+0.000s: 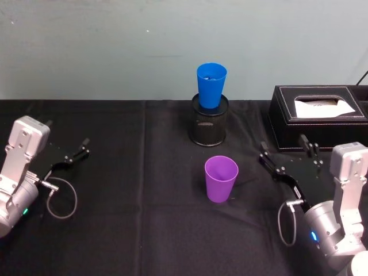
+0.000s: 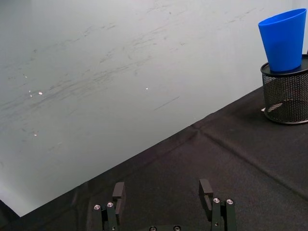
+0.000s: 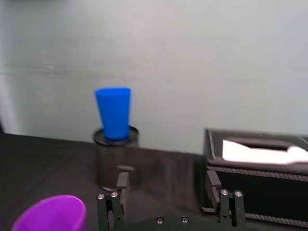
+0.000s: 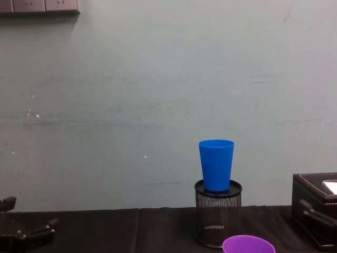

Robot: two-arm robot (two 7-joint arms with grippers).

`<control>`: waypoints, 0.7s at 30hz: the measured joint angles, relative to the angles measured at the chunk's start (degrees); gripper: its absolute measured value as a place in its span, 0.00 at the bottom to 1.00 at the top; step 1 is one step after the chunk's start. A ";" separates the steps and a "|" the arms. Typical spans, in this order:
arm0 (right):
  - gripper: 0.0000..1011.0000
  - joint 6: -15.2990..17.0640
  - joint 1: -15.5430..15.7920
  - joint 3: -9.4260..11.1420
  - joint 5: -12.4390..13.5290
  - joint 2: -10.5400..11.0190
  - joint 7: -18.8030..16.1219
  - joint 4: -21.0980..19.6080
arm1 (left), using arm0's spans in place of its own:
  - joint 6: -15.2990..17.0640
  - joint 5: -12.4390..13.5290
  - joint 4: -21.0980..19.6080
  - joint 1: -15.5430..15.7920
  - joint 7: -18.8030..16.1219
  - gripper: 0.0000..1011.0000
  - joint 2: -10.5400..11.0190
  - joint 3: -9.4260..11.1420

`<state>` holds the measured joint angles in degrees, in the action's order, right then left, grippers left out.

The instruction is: Pick up one cup with a gripper and tap it against the other cup.

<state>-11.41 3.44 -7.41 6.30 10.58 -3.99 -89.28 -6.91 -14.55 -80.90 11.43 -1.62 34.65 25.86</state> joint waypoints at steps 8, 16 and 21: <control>0.99 1.47 -0.65 1.32 -0.83 -1.91 1.12 2.92 | 0.00 0.00 0.00 0.00 0.00 0.99 0.00 0.00; 0.99 1.37 -1.76 1.54 -0.22 -1.97 -1.59 4.97 | 0.00 0.00 0.00 0.00 0.00 0.99 0.00 0.00; 0.99 1.37 -1.67 1.53 -0.25 -2.00 -1.31 4.79 | 0.00 0.00 0.00 0.00 0.00 0.99 0.00 0.00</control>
<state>-10.05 1.77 -5.88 6.05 8.58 -5.29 -84.49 -6.90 -14.55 -80.90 11.43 -1.62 34.65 25.86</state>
